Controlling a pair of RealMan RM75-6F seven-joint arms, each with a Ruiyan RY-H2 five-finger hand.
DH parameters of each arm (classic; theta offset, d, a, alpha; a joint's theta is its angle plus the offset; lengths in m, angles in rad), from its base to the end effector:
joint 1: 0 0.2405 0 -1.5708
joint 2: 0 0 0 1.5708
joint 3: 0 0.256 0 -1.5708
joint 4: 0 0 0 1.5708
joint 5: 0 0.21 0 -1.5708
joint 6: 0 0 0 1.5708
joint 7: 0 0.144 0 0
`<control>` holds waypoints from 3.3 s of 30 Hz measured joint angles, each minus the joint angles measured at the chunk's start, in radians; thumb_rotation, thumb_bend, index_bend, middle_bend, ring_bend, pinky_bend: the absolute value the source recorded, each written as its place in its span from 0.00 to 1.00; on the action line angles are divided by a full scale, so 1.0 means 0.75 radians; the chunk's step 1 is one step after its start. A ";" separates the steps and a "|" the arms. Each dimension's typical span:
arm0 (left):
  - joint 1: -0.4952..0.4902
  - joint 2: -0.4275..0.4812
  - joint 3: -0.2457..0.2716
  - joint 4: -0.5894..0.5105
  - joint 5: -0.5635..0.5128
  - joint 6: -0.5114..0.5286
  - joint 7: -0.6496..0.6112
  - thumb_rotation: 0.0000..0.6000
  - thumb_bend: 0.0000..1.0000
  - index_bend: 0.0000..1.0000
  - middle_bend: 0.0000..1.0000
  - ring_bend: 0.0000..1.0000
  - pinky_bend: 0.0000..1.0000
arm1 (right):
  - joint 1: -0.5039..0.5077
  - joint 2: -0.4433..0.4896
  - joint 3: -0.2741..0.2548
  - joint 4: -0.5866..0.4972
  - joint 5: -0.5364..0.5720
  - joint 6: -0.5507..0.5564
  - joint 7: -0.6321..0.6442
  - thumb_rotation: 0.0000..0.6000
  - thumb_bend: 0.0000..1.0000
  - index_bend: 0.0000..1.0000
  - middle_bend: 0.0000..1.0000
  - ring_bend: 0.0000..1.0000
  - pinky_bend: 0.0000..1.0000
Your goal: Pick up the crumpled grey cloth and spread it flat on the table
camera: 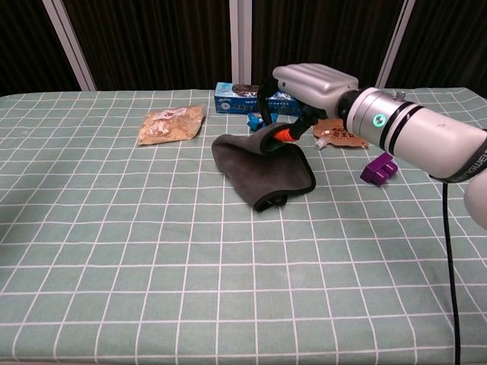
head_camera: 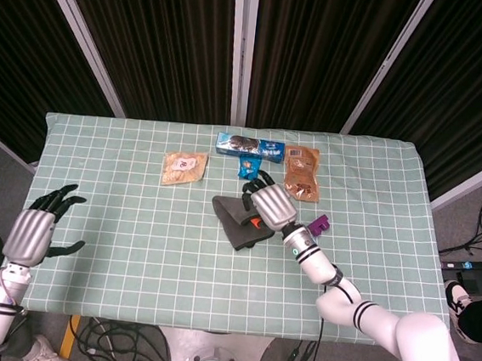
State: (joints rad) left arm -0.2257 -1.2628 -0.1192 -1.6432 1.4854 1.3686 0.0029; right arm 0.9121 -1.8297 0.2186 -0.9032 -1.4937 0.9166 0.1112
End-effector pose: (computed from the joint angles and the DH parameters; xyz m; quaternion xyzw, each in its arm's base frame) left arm -0.2605 0.2322 0.1061 -0.6000 -0.4146 -0.4601 0.5064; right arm -0.1064 -0.4001 -0.0655 0.7675 -0.3000 0.4461 0.3491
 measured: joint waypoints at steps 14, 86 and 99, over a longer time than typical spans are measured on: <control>-0.245 -0.151 -0.124 0.001 -0.172 -0.298 -0.123 1.00 0.09 0.38 0.41 0.35 0.31 | 0.022 0.214 0.158 -0.280 0.144 0.102 -0.441 1.00 0.43 0.72 0.30 0.20 0.09; -0.910 -0.736 -0.186 0.447 -1.322 -0.479 0.583 0.53 0.00 0.32 0.28 0.29 0.34 | 0.622 -0.343 0.452 0.100 0.841 0.120 -1.304 1.00 0.48 0.73 0.29 0.19 0.05; -0.867 -0.840 -0.260 0.622 -1.295 -0.502 0.493 0.85 0.16 0.42 0.31 0.29 0.34 | 0.523 -0.262 0.404 -0.128 0.858 0.187 -1.312 1.00 0.48 0.73 0.30 0.20 0.05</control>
State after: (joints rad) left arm -0.8762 -1.8925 -0.3142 -1.1769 0.5140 0.9922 0.3726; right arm 1.3045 -2.0265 0.5218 -0.9991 -0.8503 1.0570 -0.8727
